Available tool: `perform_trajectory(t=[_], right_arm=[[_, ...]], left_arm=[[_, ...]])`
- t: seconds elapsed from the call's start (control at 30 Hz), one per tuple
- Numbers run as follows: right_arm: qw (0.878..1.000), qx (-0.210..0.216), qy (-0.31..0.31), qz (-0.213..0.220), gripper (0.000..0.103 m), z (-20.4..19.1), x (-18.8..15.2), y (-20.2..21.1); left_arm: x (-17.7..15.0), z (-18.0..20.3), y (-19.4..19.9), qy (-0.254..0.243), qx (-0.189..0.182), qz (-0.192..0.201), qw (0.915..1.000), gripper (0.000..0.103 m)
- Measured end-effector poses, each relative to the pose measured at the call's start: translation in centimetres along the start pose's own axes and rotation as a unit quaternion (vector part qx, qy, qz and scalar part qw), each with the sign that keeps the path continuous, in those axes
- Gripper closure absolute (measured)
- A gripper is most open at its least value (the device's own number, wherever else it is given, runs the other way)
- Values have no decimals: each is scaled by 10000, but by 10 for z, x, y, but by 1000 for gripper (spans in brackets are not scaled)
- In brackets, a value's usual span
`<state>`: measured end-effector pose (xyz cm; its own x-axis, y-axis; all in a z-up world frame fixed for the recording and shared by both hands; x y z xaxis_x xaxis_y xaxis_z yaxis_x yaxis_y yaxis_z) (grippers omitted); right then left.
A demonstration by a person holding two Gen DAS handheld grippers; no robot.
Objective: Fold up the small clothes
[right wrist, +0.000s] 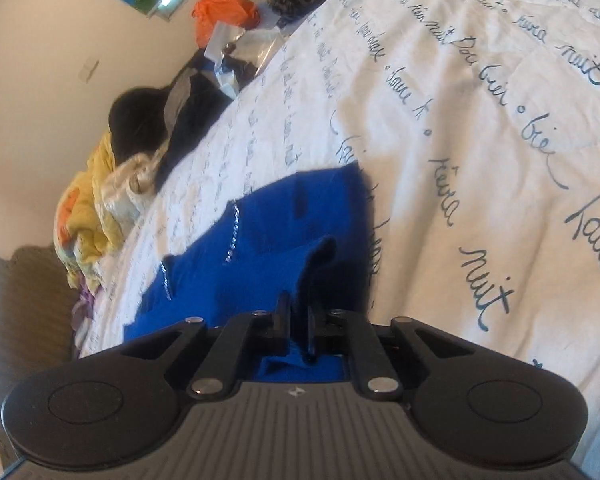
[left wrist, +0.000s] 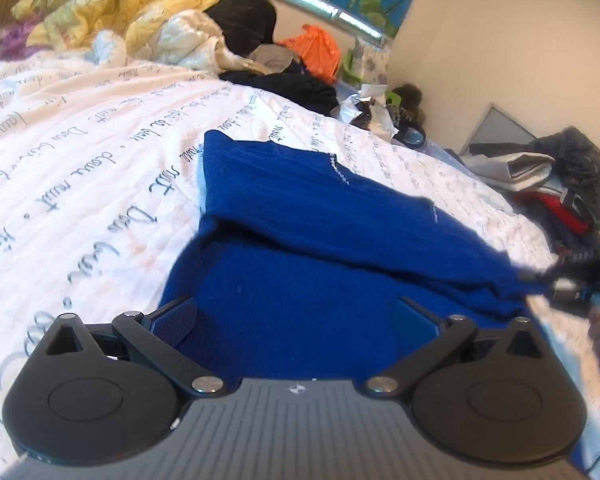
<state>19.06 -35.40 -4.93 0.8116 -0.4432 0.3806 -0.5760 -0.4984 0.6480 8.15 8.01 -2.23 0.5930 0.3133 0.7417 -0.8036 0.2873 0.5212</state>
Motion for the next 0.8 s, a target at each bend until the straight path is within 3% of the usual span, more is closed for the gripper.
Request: perform_trajectory(t=[0.07,0.13,0.3,0.33,0.37,0.4,0.43,0.5,0.53,0.6,0.63,0.67,0.73,0.8], right_arm=[[10000,-28,60,-51,90,-3,-1,-2],[9998,-119,115,-105,90,-4,-1,-3],[9995,-137,74,262,90,-8,11,3],[9987,-271,163,399,81,-8,16,5],[9973,-425,288,527,62,-9,19,7],[9953,-603,425,621,49,-9,21,8],[9930,-757,587,684,30,-10,22,6],[9873,-1031,1027,641,28,-14,18,-2],[9857,-1084,1163,551,31,-16,14,-9],[9840,-1060,1398,314,73,-20,4,-24],[9797,-1197,1555,404,86,-22,2,-26],[9770,-1259,1674,404,92,-23,1,-27],[9762,-1209,1740,453,94,-26,2,-21],[9745,-1182,1812,601,96,-24,4,-9]], left_arm=[[28,-4,3,350,-173,219,9990,0],[60,-14,-7,510,65,323,9982,0],[95,-53,-68,487,879,-282,9945,0],[93,-60,-77,572,961,-474,9926,0],[90,-64,-85,640,963,-618,9914,0],[90,-65,-89,573,973,-604,9918,0],[91,-62,-90,439,1009,-523,9926,0],[90,-59,-96,378,1013,-561,9926,3],[90,-55,-96,293,1070,-478,9927,16],[89,-44,-101,-168,1202,-510,9913,52],[88,-38,-103,-398,1226,-570,9900,85],[90,-34,-102,-500,1217,-562,9897,88],[95,-27,-94,-737,1334,-444,9873,95],[98,-23,-87,-945,1281,-366,9866,95]])
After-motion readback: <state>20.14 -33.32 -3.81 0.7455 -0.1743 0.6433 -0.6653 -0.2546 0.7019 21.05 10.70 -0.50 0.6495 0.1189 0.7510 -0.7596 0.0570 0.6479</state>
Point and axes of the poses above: each gripper's, at about its wrist camera, not at the fingertips, and y roughly against the way its jaws point, z to its right, x to its top, the point moved 8 cm from there along -y, roughly the way its jaws point, and after that the axes turned 5 degrees about -x, right-handed, at the moved point
